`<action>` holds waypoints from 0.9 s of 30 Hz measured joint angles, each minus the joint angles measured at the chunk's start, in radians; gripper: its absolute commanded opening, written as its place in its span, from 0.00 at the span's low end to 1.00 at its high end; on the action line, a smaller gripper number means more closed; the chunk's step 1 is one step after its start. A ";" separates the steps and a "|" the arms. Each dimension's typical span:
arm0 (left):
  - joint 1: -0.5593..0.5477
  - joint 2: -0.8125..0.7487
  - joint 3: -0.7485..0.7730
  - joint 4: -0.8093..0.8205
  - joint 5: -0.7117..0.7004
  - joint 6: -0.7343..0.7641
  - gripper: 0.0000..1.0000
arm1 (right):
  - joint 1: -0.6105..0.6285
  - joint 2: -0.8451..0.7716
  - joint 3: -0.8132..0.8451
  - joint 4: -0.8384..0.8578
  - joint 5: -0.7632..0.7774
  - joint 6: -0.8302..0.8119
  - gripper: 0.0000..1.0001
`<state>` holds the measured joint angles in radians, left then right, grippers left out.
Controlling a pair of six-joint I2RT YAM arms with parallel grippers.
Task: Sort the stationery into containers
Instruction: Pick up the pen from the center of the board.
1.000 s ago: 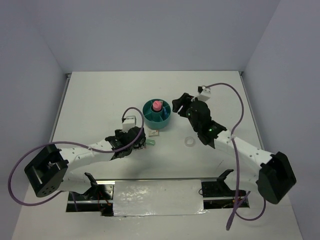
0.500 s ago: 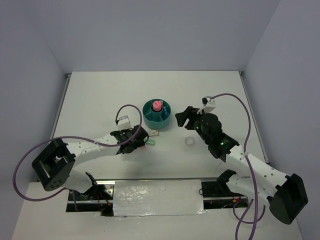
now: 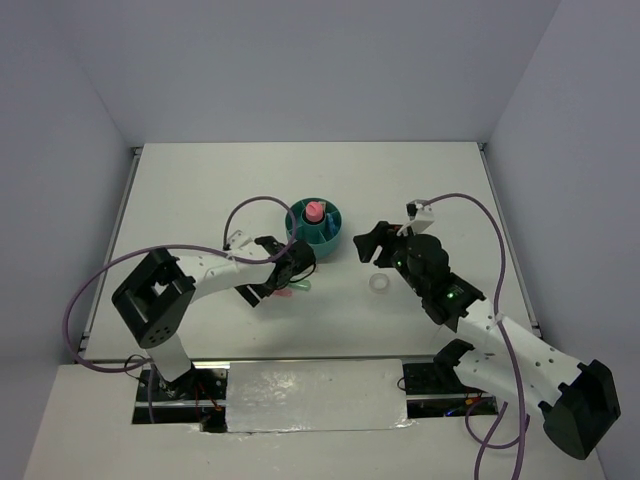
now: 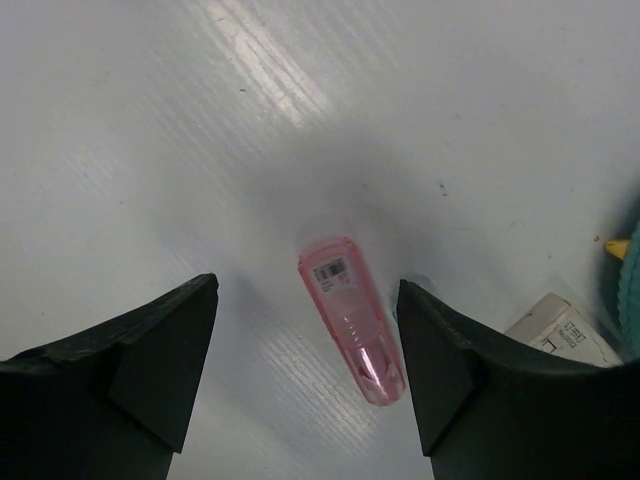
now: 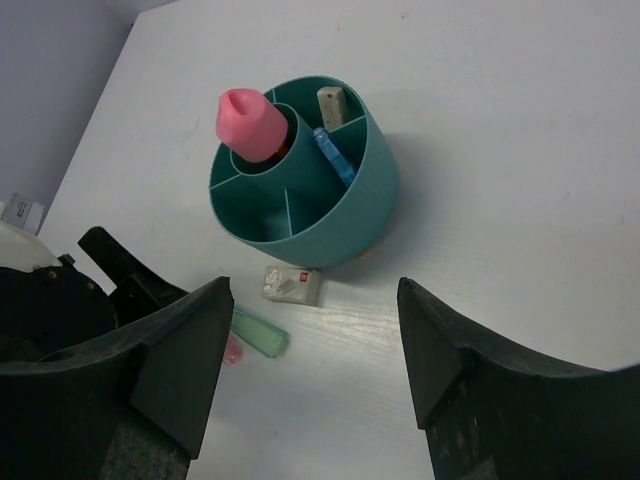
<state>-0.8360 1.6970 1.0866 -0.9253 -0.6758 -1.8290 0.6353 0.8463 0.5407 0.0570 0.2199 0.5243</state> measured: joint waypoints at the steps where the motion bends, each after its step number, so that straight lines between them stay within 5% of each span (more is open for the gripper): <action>1: 0.000 0.000 -0.006 -0.006 0.002 -0.019 0.80 | 0.000 -0.006 -0.002 0.000 -0.001 -0.002 0.74; 14: 0.000 0.089 -0.014 0.014 0.035 -0.072 0.70 | 0.000 -0.016 -0.010 -0.006 -0.048 -0.007 0.74; 18: 0.000 0.089 -0.020 0.029 0.034 -0.083 0.51 | 0.000 -0.021 -0.010 -0.006 -0.059 -0.010 0.73; 27: -0.006 0.021 -0.107 0.055 0.026 -0.077 0.59 | 0.008 -0.027 -0.073 0.015 -0.109 -0.002 0.79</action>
<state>-0.8417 1.7180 0.9794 -0.8703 -0.6498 -1.9060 0.6437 0.8196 0.4675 0.0723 0.1104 0.5224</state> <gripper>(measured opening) 0.569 0.779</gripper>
